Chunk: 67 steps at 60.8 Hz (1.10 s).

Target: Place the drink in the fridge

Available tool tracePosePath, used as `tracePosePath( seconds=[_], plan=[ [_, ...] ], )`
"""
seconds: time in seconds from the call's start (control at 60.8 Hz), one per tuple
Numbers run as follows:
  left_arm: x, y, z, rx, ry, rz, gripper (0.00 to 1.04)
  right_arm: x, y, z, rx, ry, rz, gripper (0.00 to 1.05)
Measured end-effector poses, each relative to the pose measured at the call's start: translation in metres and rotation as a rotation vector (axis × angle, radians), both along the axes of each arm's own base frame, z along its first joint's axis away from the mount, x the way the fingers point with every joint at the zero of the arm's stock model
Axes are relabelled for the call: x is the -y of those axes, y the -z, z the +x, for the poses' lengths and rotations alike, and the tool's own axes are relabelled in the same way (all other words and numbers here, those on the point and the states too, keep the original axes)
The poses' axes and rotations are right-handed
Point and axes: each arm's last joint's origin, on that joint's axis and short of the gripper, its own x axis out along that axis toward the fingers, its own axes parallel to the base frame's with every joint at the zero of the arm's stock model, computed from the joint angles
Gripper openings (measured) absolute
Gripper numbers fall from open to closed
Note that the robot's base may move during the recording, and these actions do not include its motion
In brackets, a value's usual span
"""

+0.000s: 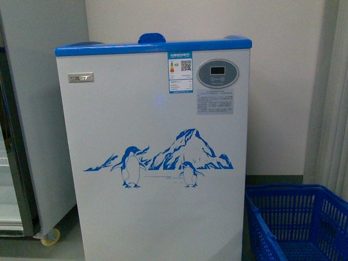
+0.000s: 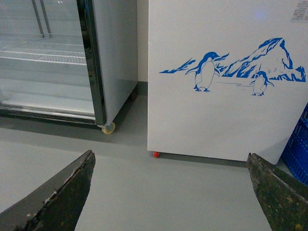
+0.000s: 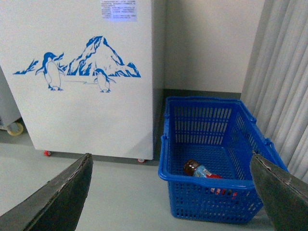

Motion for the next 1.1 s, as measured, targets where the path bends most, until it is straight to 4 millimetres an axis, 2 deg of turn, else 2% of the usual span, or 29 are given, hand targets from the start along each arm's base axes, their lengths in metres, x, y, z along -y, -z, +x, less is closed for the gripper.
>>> tracePosePath(
  seconds=[1.102],
  plan=[
    [0.0000,0.0000,0.0000,0.000,0.000,0.000,0.97,0.0000,0.0000,0.0000,0.000,0.000,0.000,0.98]
  ],
)
